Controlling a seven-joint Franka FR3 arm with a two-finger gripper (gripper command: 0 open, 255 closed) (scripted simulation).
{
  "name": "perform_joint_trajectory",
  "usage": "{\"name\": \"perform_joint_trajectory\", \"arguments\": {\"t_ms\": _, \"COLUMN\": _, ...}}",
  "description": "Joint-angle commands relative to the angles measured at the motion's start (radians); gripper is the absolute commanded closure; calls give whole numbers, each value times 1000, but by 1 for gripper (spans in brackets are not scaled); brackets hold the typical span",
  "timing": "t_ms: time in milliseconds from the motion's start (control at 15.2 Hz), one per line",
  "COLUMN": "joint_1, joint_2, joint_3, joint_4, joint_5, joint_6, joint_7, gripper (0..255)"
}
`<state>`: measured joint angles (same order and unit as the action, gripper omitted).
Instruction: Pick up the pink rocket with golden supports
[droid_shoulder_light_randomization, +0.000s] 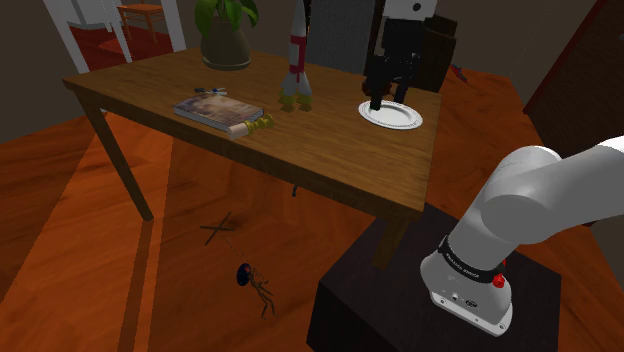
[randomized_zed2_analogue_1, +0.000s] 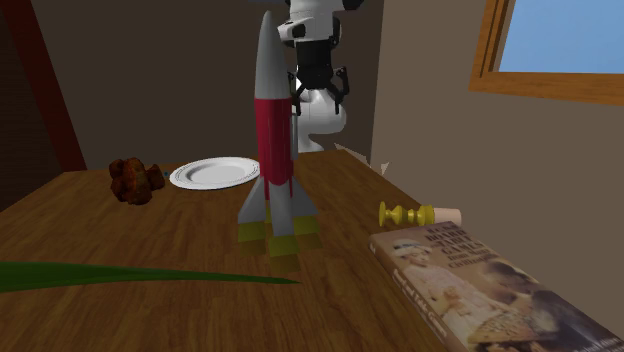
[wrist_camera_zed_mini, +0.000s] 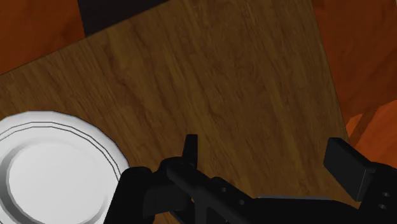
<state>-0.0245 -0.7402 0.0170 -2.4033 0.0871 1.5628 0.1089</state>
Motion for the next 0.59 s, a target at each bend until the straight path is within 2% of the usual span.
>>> {"name": "perform_joint_trajectory", "arguments": {"t_ms": 0, "joint_1": 0, "joint_2": 0, "joint_3": 0, "joint_4": 0, "joint_5": 0, "joint_6": 0, "joint_7": 0, "gripper": 0}}
{"name": "perform_joint_trajectory", "arguments": {"t_ms": 528, "joint_1": -18, "joint_2": 173, "joint_3": -6, "joint_4": 21, "joint_5": 12, "joint_6": 333, "joint_7": 1, "gripper": 0}}
